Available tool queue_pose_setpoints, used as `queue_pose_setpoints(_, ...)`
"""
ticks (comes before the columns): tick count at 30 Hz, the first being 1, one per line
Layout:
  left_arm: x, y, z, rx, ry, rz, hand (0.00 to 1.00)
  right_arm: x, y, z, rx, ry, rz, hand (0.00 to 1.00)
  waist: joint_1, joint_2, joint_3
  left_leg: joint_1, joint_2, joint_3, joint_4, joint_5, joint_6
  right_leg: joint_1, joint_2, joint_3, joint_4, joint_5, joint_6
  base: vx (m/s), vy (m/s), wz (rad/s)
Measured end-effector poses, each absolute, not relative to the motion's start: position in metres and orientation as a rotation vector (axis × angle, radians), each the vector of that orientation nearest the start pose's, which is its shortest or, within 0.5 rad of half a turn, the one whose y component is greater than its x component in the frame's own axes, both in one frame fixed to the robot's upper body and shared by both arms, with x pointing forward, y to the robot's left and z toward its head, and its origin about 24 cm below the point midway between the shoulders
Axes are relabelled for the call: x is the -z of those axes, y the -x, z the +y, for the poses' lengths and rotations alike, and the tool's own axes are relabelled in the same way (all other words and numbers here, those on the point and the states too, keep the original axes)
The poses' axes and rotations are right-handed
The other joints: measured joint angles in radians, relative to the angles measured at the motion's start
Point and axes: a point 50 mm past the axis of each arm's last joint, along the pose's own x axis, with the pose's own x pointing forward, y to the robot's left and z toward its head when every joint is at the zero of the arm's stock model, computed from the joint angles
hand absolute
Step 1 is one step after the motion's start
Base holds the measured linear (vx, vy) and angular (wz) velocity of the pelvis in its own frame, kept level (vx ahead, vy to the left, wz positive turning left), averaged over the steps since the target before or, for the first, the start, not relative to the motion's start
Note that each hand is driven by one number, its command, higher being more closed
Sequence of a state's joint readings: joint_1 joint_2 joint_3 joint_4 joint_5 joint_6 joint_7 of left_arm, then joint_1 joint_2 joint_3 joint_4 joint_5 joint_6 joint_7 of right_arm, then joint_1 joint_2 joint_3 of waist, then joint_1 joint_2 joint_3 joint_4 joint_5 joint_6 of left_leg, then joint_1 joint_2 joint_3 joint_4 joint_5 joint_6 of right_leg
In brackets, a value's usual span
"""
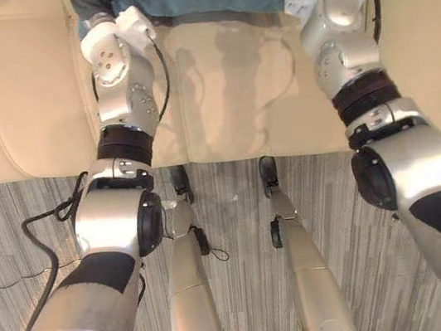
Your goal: Pick up cushions and gather them together orderly.
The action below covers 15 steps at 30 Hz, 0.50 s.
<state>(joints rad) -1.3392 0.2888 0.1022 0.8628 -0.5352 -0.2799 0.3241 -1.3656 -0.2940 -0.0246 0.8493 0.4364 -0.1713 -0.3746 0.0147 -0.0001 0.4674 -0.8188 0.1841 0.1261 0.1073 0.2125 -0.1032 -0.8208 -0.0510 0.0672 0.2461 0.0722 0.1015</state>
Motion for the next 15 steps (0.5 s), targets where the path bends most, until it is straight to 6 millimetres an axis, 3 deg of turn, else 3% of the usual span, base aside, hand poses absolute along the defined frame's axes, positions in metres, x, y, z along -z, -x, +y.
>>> queue_pose_setpoints(2,-0.343,-0.389,0.186,-0.233,0.480,-0.756,0.00,-0.346,-0.386,-0.163,0.218,-0.370,-0.730,0.00,0.001,0.000,0.000,0.021,0.001,0.000,-0.004,0.003,-0.005,0.000,0.001,-0.001,0.038,-0.021,-0.006,0.02,-0.086,0.06)
queue_pose_setpoints(5,-0.348,-0.377,0.195,-0.234,0.470,-0.844,0.00,-0.352,-0.365,-0.179,0.240,-0.417,-0.870,0.00,0.003,0.000,0.000,0.042,-0.001,-0.001,-0.009,0.006,-0.008,0.006,-0.001,-0.005,0.067,-0.039,-0.007,0.03,-0.063,0.06)
queue_pose_setpoints(7,-0.340,-0.372,0.197,-0.227,0.463,-0.866,0.00,-0.344,-0.353,-0.191,0.260,-0.426,-0.925,0.00,0.009,0.000,0.000,0.068,-0.001,-0.001,-0.016,0.006,-0.008,0.029,-0.001,-0.009,0.069,-0.043,-0.006,0.04,-0.052,0.06)
queue_pose_setpoints(11,-0.271,-0.362,0.191,-0.196,0.380,-0.781,0.00,-0.271,-0.326,-0.218,0.346,-0.376,-0.893,0.00,0.014,-0.003,-0.002,0.186,-0.007,-0.012,-0.020,-0.022,-0.015,0.150,-0.013,-0.039,0.088,-0.096,-0.013,0.07,-0.067,0.23)
queue_pose_setpoints(13,-0.214,-0.349,0.185,-0.180,0.376,-0.676,0.00,-0.221,-0.307,-0.222,0.367,-0.337,-0.811,0.00,0.013,-0.003,-0.007,0.258,-0.012,-0.027,-0.018,-0.042,-0.022,0.229,-0.020,-0.063,0.100,-0.128,-0.019,0.08,-0.055,0.29)
queue_pose_setpoints(14,-0.198,-0.346,0.182,-0.177,0.377,-0.636,0.00,-0.208,-0.303,-0.221,0.365,-0.318,-0.778,0.00,0.015,-0.004,-0.014,0.272,-0.012,-0.029,-0.017,-0.049,-0.022,0.245,-0.021,-0.067,0.099,-0.136,-0.023,0.07,-0.042,0.19)
queue_pose_setpoints(15,-0.157,-0.336,0.177,-0.173,0.374,-0.526,0.00,-0.177,-0.294,-0.216,0.345,-0.299,-0.689,0.00,0.016,-0.005,-0.059,0.282,-0.012,-0.029,-0.017,-0.067,-0.018,0.258,-0.025,-0.077,0.098,-0.151,-0.024,0.10,-0.037,0.14)
